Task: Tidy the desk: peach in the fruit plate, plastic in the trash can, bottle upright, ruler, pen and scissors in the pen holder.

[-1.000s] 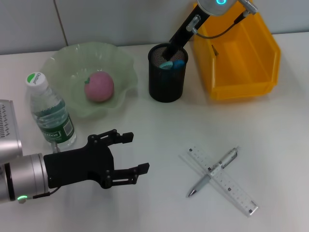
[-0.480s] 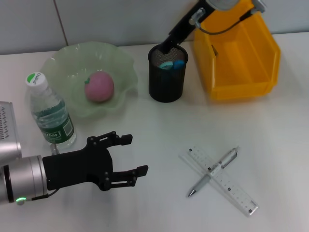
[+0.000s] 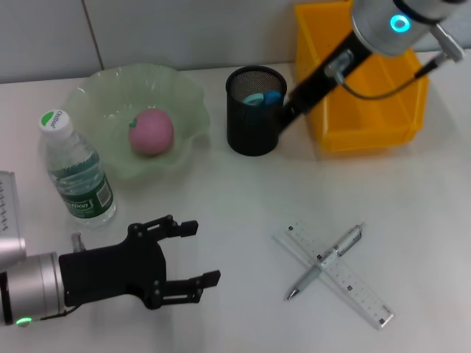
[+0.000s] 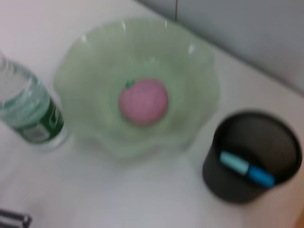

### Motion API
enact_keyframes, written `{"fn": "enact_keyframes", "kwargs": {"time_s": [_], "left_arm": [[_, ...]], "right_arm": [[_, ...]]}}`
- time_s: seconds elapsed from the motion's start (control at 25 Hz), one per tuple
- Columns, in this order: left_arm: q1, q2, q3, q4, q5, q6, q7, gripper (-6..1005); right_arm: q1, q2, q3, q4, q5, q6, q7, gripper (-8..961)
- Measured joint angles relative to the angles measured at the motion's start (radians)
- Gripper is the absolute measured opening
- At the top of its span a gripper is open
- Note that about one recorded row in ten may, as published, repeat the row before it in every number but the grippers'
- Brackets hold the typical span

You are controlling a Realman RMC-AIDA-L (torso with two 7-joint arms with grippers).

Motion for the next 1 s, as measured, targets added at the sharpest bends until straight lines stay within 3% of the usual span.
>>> {"fn": "enact_keyframes", "kwargs": {"time_s": [0.32,0.48,1.0], "left_arm": [[0.018,0.019,-0.002,0.002,0.017,0.015,0.021,853],[0.024,0.023,-0.003,0.004,0.018,0.023,0.025,853],[0.031,0.024,-0.005,0.005,0.017,0.027,0.020,853]], "right_arm": [[-0.049,0.003,-0.087,-0.004,0.048,-0.091,0.137,743],[-0.066,0.007,-0.087,0.075,0.095,-0.101,0.144,738],[-0.131,-0.002,-0.167,0.147,0.094,-0.002,0.120,721]]}}
